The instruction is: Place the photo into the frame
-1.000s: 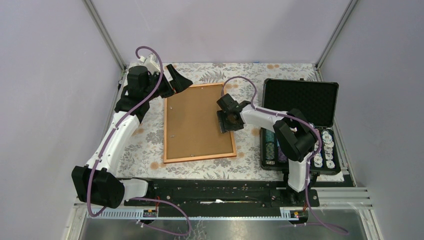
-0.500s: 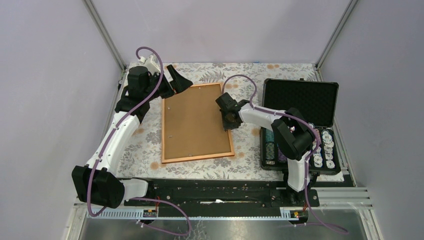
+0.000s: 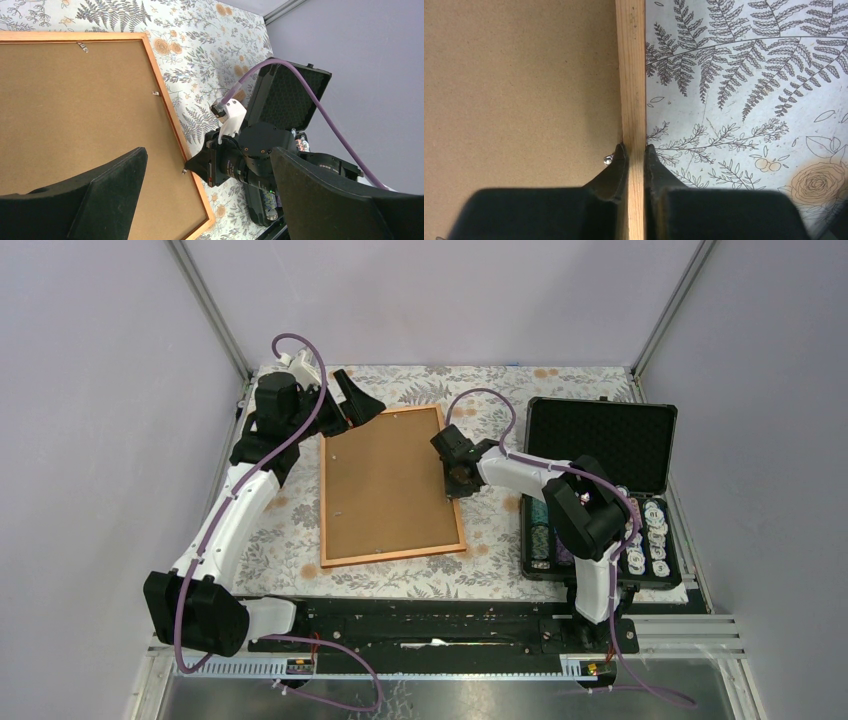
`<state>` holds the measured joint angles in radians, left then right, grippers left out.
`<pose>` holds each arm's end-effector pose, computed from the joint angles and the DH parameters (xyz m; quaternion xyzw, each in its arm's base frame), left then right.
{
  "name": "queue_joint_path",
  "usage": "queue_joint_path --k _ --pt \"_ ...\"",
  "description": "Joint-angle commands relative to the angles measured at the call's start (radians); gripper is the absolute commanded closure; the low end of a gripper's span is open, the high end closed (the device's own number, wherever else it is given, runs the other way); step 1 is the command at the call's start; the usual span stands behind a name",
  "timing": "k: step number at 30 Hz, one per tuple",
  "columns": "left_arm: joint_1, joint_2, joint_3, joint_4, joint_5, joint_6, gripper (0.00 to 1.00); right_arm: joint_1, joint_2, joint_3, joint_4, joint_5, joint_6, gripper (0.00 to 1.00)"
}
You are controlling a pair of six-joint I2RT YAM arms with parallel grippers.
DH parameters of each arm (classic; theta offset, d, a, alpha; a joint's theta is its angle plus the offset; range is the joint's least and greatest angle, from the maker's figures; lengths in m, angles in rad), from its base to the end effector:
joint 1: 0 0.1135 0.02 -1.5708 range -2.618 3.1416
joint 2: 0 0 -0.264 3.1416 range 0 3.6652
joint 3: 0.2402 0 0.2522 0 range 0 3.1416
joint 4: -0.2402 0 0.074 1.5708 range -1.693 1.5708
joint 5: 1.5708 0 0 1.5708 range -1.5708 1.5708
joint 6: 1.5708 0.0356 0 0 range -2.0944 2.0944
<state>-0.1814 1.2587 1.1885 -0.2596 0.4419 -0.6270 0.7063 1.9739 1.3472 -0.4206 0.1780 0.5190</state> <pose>0.2805 -0.0669 0.3730 -0.0511 0.8023 -0.3870 0.4515 0.3173 0.2624 0.1668 -0.0671 0.9601 0.0780 0.2602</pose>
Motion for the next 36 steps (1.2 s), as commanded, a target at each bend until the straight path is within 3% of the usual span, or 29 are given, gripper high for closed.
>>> queue_joint_path --k 1,2,5,10,14,15,18,25,31,36 --pt "0.0 -0.012 0.002 0.058 0.015 0.0 0.01 0.01 0.011 0.029 -0.019 0.009 -0.028 0.74" --pt "0.0 -0.012 0.002 0.057 0.015 0.001 0.01 0.01 0.002 0.039 -0.027 0.009 -0.04 0.62" --pt "0.0 -0.012 0.003 0.058 0.014 0.003 0.01 0.01 -0.029 0.062 -0.058 0.002 -0.076 0.4" --pt "0.0 -0.012 0.002 0.057 0.017 0.0 0.01 0.018 -0.088 0.02 -0.09 -0.04 -0.103 0.28" --pt "0.0 -0.011 0.002 0.057 0.018 -0.001 0.01 0.062 -0.095 -0.015 -0.133 -0.016 -0.129 0.28" --pt "0.0 -0.01 0.002 0.058 0.019 -0.002 0.01 0.072 -0.097 -0.024 -0.14 0.002 -0.134 0.3" --pt "0.0 -0.007 0.001 0.059 0.022 -0.004 0.01 0.078 -0.102 -0.044 -0.144 0.039 -0.138 0.55" --pt "-0.001 -0.004 0.001 0.06 0.019 -0.003 0.01 0.072 -0.034 0.006 -0.14 0.102 -0.2 0.62" --pt "-0.002 -0.001 0.002 0.06 0.017 0.0 0.01 0.026 0.0 0.018 -0.136 0.1 -0.295 0.93" --pt "0.0 0.002 0.001 0.06 0.021 -0.002 0.01 -0.044 -0.016 -0.018 -0.071 0.097 -0.485 1.0"
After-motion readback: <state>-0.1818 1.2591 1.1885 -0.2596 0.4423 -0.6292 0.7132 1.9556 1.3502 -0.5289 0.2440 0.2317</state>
